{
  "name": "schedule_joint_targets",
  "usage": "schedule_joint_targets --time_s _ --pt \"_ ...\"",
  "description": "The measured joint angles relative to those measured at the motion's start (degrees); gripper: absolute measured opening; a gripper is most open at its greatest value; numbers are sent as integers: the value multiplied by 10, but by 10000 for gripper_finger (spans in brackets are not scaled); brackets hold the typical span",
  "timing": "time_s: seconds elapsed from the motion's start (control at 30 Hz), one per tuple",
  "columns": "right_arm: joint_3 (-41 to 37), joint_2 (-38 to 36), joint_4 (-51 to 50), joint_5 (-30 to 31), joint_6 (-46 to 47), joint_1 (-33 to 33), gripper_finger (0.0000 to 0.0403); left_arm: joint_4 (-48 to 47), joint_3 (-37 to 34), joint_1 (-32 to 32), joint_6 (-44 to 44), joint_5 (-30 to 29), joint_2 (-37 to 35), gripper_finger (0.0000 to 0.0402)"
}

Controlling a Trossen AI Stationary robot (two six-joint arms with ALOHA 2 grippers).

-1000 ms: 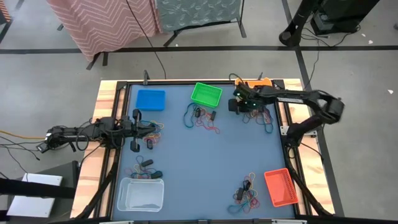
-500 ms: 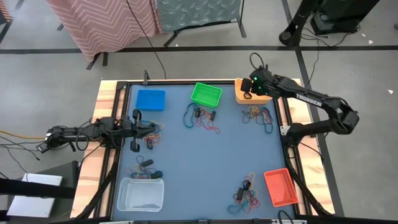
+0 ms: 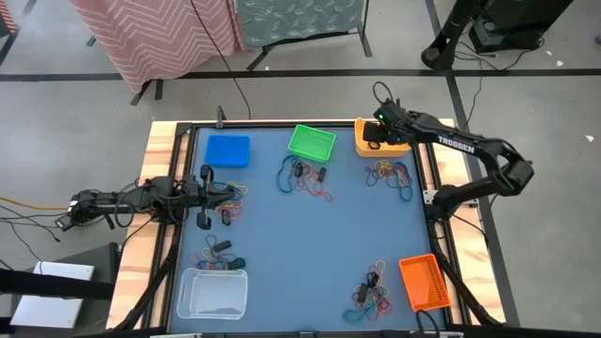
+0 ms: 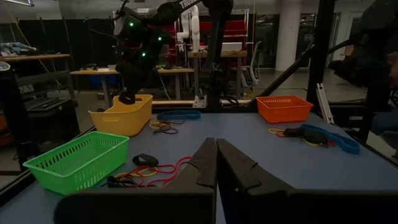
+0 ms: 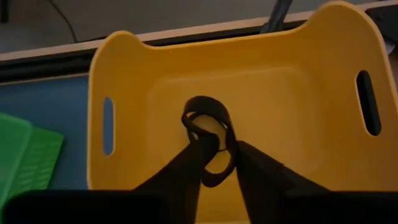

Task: Sort rubber bands into baskets
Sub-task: Put the black rubber band into the yellow bin

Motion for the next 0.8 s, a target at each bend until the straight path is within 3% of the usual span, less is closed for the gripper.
schedule_joint_targets --time_s 0.37,0.63,0.8 --pt "0 -55 -12 -47 -32 0 239 0 0 0 0 0 0 8" --pt "0 -79 5 -89 -32 0 245 0 0 0 0 0 0 8" --pt "0 -93 75 -143 -17 0 240 0 0 0 0 0 0 8"
